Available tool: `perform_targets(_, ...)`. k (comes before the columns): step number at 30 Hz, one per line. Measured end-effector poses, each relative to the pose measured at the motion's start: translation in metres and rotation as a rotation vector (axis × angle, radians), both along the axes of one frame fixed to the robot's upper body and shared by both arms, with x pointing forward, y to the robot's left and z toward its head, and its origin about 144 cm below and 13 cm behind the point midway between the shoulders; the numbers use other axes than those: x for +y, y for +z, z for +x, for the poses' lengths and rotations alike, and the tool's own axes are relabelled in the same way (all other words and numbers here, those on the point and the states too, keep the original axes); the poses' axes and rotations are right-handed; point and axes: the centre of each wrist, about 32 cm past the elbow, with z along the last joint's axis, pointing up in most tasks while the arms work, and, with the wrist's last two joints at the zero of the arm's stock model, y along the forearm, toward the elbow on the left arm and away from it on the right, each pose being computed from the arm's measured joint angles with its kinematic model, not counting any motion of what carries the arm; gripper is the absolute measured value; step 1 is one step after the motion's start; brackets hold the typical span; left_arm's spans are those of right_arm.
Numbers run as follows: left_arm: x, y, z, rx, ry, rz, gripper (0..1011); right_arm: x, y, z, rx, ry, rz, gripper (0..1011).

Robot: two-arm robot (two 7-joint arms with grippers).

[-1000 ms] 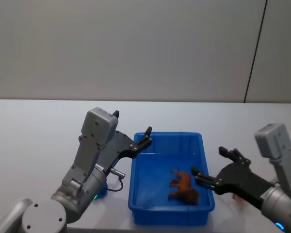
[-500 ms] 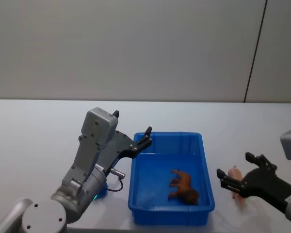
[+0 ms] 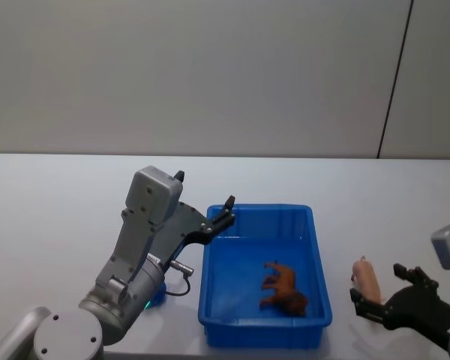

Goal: Pick up the two dolls from the table and place them into the box.

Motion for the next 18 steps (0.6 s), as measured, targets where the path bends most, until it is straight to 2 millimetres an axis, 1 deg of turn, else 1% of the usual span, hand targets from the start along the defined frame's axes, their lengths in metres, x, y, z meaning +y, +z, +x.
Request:
perform_targets(15,0.0,0.0,0.0,0.0,0.0,0.0,1001,0.011,-0.02,0.007,0.058,-0.039,-0.028,1001)
perform_targets(16,0.0,0.0,0.0,0.0,0.0,0.0,1001,0.012,-0.022,0.008,0.062,-0.044,-0.029,976)
perform_targets(17,0.0,0.0,0.0,0.0,0.0,0.0,1001,0.012,-0.022,0.008,0.062,-0.044,-0.029,976)
perform_targets(18,0.0,0.0,0.0,0.0,0.0,0.0,1001,0.014,-0.023,0.009,0.064,-0.049,-0.028,946)
